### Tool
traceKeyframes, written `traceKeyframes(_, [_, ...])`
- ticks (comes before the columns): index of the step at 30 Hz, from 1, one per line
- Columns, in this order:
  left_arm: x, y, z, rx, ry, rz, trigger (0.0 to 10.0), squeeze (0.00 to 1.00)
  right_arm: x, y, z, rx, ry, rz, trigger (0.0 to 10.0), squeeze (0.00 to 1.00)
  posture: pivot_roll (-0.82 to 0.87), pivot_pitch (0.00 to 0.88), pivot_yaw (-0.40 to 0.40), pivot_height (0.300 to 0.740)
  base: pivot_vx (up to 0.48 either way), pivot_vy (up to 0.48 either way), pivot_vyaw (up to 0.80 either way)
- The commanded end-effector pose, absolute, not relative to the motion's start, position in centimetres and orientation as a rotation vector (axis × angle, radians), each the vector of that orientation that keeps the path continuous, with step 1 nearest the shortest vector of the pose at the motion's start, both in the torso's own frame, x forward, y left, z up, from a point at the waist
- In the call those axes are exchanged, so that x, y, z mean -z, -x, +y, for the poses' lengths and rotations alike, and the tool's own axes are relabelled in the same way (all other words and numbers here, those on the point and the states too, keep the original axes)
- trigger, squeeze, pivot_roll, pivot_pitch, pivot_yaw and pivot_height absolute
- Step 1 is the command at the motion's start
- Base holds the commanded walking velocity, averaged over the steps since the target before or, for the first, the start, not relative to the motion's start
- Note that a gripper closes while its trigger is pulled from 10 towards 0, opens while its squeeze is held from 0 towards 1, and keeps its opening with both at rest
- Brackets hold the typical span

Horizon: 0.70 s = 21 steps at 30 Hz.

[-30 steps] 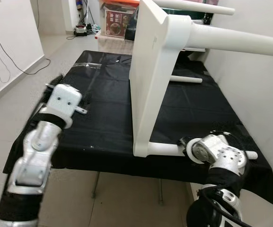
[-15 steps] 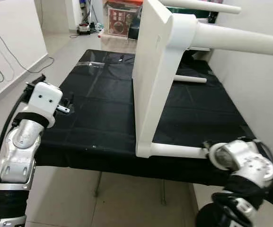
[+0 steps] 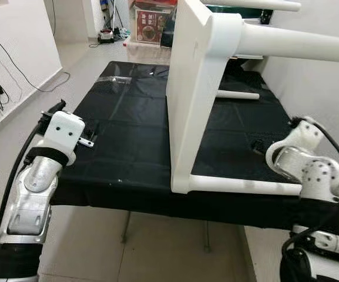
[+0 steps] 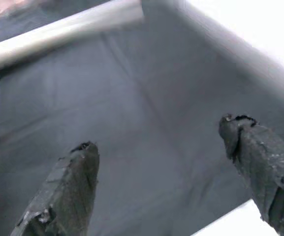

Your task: Building children table

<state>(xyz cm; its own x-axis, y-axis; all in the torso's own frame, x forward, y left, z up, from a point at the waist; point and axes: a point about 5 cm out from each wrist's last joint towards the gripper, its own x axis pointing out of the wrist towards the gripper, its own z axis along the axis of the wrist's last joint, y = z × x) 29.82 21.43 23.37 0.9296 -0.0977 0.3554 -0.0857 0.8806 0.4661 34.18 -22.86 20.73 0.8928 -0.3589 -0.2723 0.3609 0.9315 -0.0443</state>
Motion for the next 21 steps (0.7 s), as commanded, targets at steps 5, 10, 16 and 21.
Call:
traceKeyframes(5, [-22.7,-29.1,21.5,-0.027,-0.462,-0.365,10.0,0.0,-21.0,-34.5,-20.6,0.215,0.326,-0.013,10.0,0.0,0.03,0.0,-0.101,0.74,0.0,0.0,0.0])
traceKeyframes(10, [-22.6,-28.6,21.4,-0.058,-0.437,-0.367,10.0,0.0,-20.0,-34.0,-19.4,0.09,0.416,-0.058,10.0,0.0,0.05,0.0,-0.11,0.74,0.0,0.0,0.0])
traceKeyframes(16, [-22.1,-27.7,21.2,-0.077,-0.412,-0.356,10.0,0.0,-18.7,-33.4,-19.2,-0.025,0.5,-0.065,10.0,0.0,0.06,0.0,-0.108,0.74,0.0,0.0,0.0])
traceKeyframes(21, [-21.4,-26.9,21.4,-0.097,-0.399,-0.335,10.0,0.0,-17.6,-32.9,-19.9,-0.218,0.616,-0.054,10.0,0.0,0.06,0.0,-0.102,0.74,0.0,0.0,0.0])
